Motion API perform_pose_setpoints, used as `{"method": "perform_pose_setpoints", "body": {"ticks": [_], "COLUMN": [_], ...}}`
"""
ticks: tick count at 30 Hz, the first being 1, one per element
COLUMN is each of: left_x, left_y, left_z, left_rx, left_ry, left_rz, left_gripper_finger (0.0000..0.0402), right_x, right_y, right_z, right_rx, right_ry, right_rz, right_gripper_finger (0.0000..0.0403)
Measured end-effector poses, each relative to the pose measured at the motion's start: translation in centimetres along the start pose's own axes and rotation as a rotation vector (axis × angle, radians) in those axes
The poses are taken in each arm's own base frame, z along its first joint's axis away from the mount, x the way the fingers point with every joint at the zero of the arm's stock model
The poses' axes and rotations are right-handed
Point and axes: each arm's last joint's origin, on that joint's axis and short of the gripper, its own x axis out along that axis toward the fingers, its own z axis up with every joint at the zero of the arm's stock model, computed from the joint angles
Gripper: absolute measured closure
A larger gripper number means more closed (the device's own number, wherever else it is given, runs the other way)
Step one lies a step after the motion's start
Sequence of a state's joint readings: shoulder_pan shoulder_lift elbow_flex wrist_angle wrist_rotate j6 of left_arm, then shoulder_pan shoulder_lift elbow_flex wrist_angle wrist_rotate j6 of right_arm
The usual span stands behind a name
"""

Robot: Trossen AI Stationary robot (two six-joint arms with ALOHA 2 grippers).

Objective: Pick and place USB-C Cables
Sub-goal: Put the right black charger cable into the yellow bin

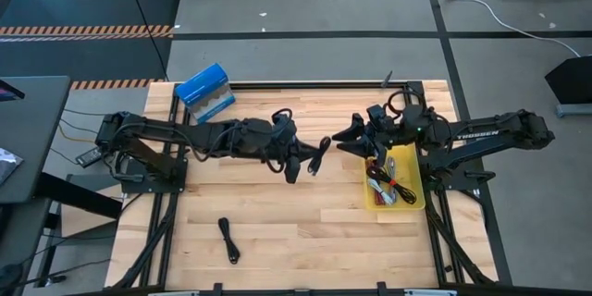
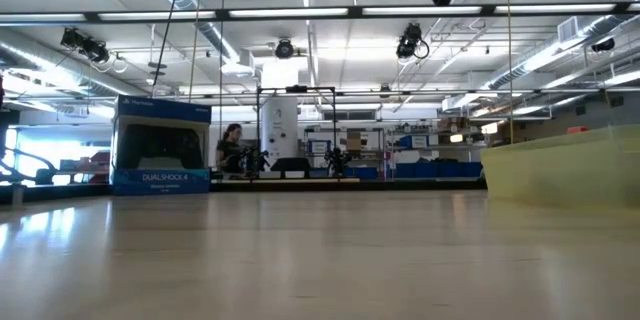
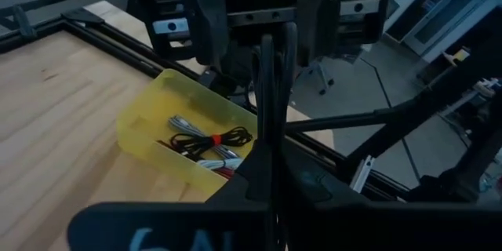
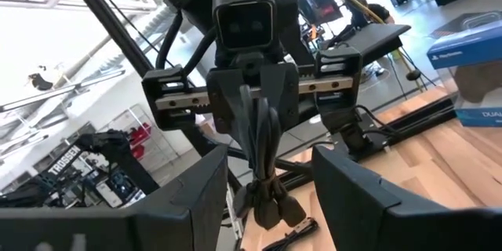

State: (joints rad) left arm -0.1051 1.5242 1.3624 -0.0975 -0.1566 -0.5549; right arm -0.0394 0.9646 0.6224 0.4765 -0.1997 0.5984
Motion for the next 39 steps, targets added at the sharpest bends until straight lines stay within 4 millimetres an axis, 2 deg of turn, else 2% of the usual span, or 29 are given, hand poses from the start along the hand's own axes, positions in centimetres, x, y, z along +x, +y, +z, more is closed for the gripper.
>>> {"method": "perform_pose_setpoints", "body": {"ticks": [10, 28, 32, 36, 39], "left_x": [0.0, -0.1, -0.1, -0.1, -0.1], "left_y": [-0.1, -0.5, -0.4, -0.1, 0.2], "left_z": [-0.1, -0.2, -0.3, -0.6, -0.9], "left_rx": [-0.001, -0.007, -0.006, -0.046, -0.076], "left_ry": [0.001, 0.009, 0.022, 0.056, 0.086], "left_rz": [-0.005, -0.031, -0.022, 0.001, 0.028], "left_gripper_finger": [0.039, 0.039, 0.039, 0.0385, 0.0362], "right_x": [0.4, 3.4, 4.1, 4.3, 4.4], "right_y": [0.1, -0.6, -0.5, -0.2, -0.3], "right_z": [-0.4, -1.0, -0.8, -0.2, -0.3], "right_rx": [0.005, 0.008, -0.008, -0.004, 0.009], "right_ry": [0.001, -0.049, -0.047, -0.057, -0.047], "right_rz": [-0.016, 0.021, 0.019, 0.025, 0.015], "right_gripper_finger": [0.0211, 0.0216, 0.0262, 0.0367, 0.0381]}}
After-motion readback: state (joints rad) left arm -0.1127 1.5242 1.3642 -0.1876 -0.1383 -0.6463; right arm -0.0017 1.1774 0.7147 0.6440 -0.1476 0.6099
